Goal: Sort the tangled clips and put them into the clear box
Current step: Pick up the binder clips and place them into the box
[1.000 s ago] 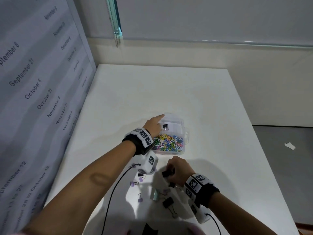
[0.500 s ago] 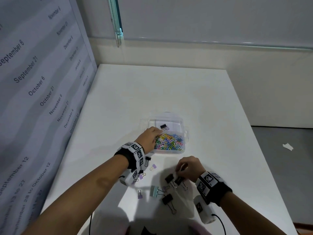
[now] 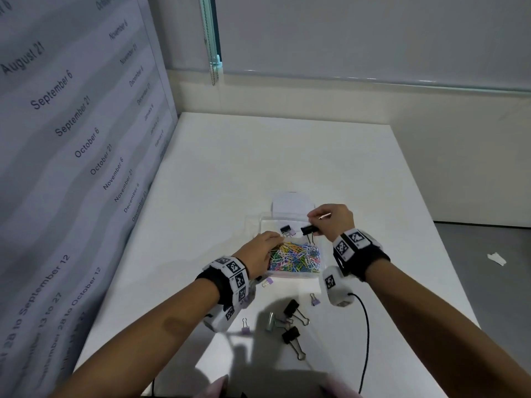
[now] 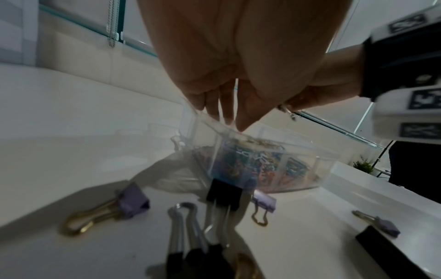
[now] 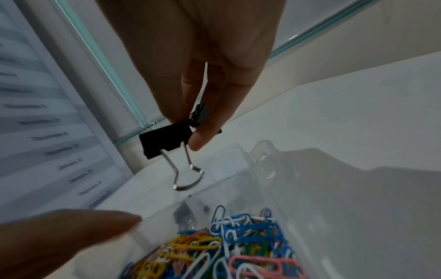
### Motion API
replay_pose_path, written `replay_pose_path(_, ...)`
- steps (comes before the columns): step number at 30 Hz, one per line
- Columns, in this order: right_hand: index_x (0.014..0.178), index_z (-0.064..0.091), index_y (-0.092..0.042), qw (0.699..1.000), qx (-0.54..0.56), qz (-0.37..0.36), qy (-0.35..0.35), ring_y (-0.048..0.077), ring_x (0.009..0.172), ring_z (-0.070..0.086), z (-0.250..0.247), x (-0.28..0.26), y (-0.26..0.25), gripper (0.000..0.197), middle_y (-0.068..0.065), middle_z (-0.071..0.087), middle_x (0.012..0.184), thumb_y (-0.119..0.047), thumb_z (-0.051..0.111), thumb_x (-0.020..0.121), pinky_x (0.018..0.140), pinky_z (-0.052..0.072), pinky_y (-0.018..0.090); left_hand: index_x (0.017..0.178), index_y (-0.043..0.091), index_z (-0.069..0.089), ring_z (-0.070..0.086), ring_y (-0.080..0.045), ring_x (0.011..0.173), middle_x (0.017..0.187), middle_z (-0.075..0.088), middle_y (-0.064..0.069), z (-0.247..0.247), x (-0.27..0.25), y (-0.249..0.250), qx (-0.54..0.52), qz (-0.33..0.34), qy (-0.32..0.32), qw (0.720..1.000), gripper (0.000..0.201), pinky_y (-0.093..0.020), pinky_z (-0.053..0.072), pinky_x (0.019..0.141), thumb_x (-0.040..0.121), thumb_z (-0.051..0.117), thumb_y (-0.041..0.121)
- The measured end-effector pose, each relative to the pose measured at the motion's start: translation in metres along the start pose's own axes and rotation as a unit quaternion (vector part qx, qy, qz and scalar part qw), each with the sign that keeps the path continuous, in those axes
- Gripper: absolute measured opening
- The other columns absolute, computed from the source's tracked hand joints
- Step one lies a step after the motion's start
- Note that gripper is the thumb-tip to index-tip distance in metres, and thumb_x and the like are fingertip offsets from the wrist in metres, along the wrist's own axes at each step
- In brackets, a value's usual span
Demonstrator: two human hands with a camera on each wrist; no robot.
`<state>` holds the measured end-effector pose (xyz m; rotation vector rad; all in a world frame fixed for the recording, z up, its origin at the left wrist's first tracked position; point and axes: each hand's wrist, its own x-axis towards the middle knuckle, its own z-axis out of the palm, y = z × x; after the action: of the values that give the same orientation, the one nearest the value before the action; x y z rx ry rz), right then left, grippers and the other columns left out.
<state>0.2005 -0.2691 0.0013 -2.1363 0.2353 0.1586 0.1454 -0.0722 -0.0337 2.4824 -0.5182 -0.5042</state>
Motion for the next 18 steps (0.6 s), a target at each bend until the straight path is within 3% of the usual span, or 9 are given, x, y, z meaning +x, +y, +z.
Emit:
replay_pose_path(3, 0.079, 0.072, -0.007, 1.0, 0.0, 0.02, 0.021, 0.013, 0.049, 0.061, 0.011, 0.015, 0.003, 0.01, 0.01, 0.066, 0.078, 0.0, 0.065, 0.078, 0.041, 0.052, 0.012, 0.138, 0.01, 0.039, 0.023, -0.025, 0.142, 0.153, 0.022, -0.01, -0.001, -0.005, 0.003, -0.01, 0.006, 0.054, 0.998, 0.052, -0.03, 0.021, 0.118, 0.088, 0.037, -0.005)
replay_pose_path(8, 0.089, 0.072, -0.007, 0.997, 0.003, 0.068, 0.042, -0.003, 0.032, 0.055, 0.018, 0.027, 0.017, 0.014, 0.013, 0.072, 0.09, -0.008, 0.059, 0.084, 0.04, 0.046, 0.006, 0.13, 0.011, 0.048, 0.025, -0.025, 0.137, 0.145, 0.03, -0.012, -0.001, -0.022, -0.003, -0.04, -0.019, 0.157, 0.987, 0.044, -0.028, 0.023, 0.114, 0.089, 0.04, -0.002)
replay_pose_path(10, 0.09, 0.072, -0.01, 0.997, -0.014, 0.065, 0.043, 0.003, 0.052, 0.066, 0.017, 0.027, 0.017, 0.017, 0.014, 0.073, 0.094, -0.011, 0.056, 0.086, 0.055, 0.055, 0.015, 0.129, 0.011, 0.049, 0.028, -0.026, 0.133, 0.14, 0.034, -0.012, 0.001, -0.029, -0.008, -0.036, -0.028, 0.16, 0.986, 0.044, -0.026, 0.025, 0.11, 0.088, 0.042, -0.002)
replay_pose_path(12, 0.092, 0.072, -0.01, 0.997, -0.058, 0.04, 0.031, 0.021, 0.079, 0.069, 0.014, 0.025, 0.013, 0.019, 0.013, 0.073, 0.095, -0.01, 0.054, 0.086, 0.075, 0.055, 0.025, 0.128, 0.011, 0.05, 0.03, -0.025, 0.129, 0.134, 0.037, -0.012, 0.004, -0.038, -0.012, -0.034, -0.038, 0.155, 0.987, 0.045, -0.021, 0.024, 0.106, 0.086, 0.041, -0.004)
replay_pose_path(14, 0.092, 0.073, -0.011, 0.996, -0.086, 0.019, 0.0, 0.024, 0.085, 0.066, 0.011, 0.02, 0.009, 0.025, 0.01, 0.072, 0.098, -0.006, 0.049, 0.087, 0.073, 0.052, 0.024, 0.122, 0.011, 0.053, 0.034, -0.023, 0.12, 0.125, 0.042, -0.01, 0.009, -0.046, -0.017, -0.042, -0.047, 0.153, 0.986, 0.042, -0.02, 0.028, 0.103, 0.084, 0.043, -0.003)
replay_pose_path(18, 0.093, 0.07, -0.012, 0.986, -0.147, -0.01, -0.083, 0.023, 0.099, 0.064, 0.01, 0.012, 0.004, 0.033, 0.007, 0.071, 0.104, -0.001, 0.04, 0.086, 0.071, 0.045, 0.021, 0.112, 0.011, 0.052, 0.041, -0.018, 0.104, 0.11, 0.041, -0.003, 0.016, -0.061, -0.026, -0.05, -0.08, 0.146, 0.985, 0.028, -0.031, 0.043, 0.095, 0.084, 0.056, 0.011)
